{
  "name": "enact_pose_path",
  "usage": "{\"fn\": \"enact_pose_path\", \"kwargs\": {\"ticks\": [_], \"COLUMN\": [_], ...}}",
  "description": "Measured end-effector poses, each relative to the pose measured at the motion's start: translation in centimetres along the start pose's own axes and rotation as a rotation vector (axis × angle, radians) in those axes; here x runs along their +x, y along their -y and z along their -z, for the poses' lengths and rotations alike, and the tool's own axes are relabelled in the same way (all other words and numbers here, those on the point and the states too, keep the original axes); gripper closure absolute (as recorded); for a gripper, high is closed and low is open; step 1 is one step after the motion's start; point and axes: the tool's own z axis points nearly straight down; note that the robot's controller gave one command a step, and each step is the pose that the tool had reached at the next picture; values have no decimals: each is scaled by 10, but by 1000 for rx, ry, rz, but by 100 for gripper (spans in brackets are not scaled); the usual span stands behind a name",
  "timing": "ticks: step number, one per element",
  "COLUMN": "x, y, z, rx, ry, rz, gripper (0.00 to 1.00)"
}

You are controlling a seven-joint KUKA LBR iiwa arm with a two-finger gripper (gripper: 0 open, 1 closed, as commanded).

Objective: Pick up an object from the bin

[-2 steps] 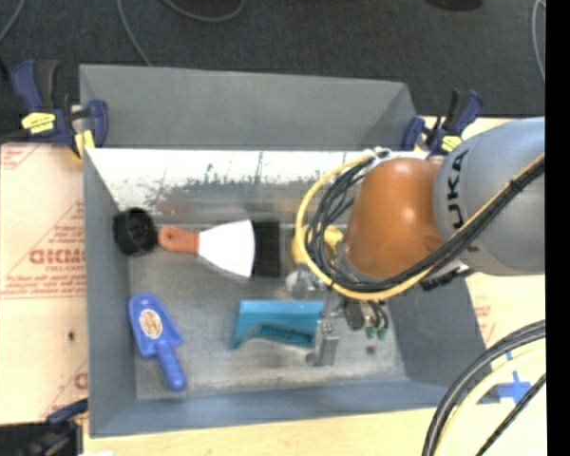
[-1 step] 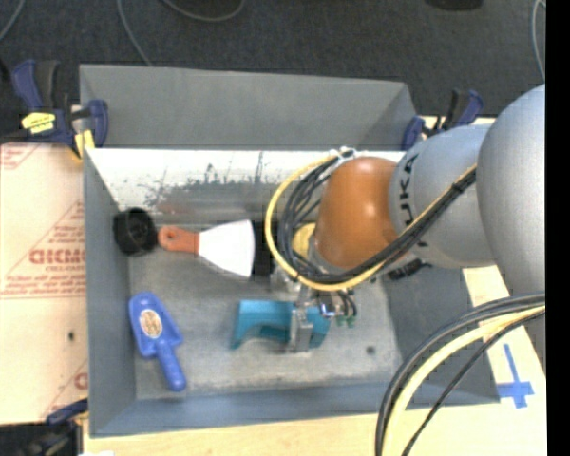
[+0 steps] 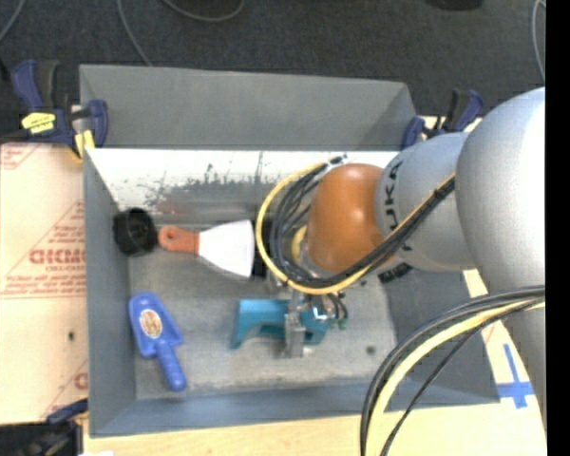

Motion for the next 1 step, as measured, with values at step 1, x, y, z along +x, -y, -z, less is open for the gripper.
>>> {"fn": "enact_pose_path", "kwargs": {"ticks": [1], "x": [6], "y": [3], "z": [24], "rx": [-1], "ry": [10], "rz": [-14], "gripper": [0]}}
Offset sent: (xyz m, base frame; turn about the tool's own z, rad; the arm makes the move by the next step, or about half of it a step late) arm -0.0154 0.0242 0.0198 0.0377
